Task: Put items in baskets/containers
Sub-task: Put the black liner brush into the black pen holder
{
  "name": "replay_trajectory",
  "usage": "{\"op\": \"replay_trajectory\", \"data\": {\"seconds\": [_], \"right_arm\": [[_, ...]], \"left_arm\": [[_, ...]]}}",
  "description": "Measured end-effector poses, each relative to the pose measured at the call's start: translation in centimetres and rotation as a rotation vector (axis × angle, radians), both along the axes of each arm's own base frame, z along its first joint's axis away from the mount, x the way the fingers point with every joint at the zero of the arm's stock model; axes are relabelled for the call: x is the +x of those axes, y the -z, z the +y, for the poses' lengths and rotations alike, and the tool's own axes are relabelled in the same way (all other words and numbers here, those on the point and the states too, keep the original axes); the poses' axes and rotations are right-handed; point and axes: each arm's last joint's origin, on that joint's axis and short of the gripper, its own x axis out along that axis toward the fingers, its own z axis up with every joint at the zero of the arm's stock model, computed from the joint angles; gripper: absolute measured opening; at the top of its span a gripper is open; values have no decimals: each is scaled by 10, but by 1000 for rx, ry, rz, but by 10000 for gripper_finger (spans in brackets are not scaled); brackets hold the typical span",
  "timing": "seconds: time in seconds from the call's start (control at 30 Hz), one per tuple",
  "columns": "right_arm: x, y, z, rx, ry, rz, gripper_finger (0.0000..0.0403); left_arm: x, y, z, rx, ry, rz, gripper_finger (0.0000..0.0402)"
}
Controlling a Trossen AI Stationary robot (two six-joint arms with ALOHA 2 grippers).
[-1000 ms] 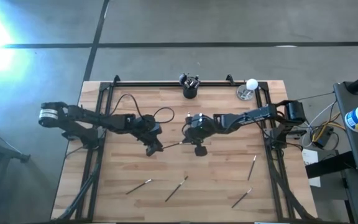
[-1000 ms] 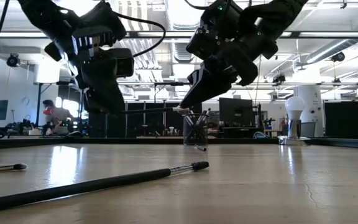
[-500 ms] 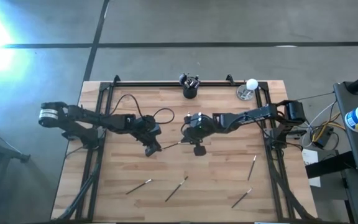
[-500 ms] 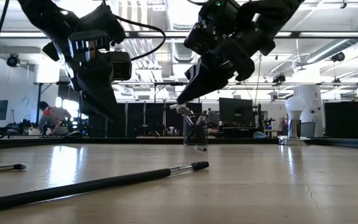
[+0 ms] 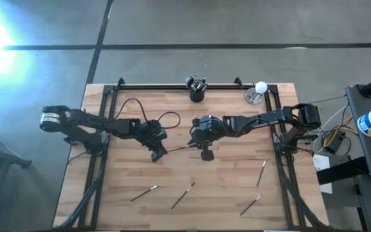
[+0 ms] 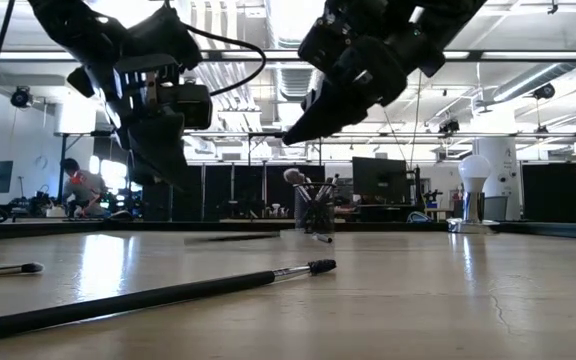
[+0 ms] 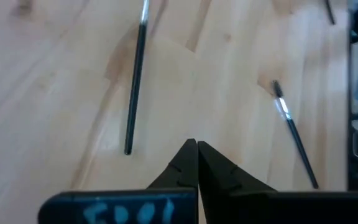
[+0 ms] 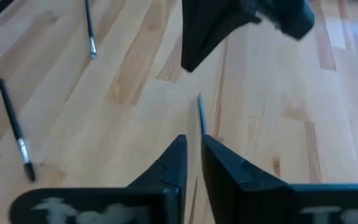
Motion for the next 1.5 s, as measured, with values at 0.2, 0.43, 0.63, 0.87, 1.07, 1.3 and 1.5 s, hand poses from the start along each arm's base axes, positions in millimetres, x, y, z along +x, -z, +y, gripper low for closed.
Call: {"op": "replay_trajectory", "data": {"seconds": [0.2, 0.43, 0.63, 0.87, 1.07, 1.3, 1.5], "right_arm": [[-8, 16, 0, 34, 31, 59, 89], [6, 52, -15, 23, 123, 109, 127], [18, 73, -40, -19, 178, 132, 141], [35, 94, -57, -30, 181, 168, 118], [49, 94, -61, -32, 172, 184, 89], [42, 68, -64, -86, 148, 166, 95], [43, 65, -90, -117, 174, 144, 129]], "left_arm": [[3, 10, -3, 24, 6, 38, 33], [5, 16, -1, 91, -10, 57, 85], [4, 16, 0, 112, 6, 57, 94], [4, 17, 0, 112, 19, 65, 94], [2, 17, -1, 94, 39, 73, 94], [0, 14, -1, 105, 53, 73, 94], [-1, 13, -1, 104, 62, 68, 94]]}}
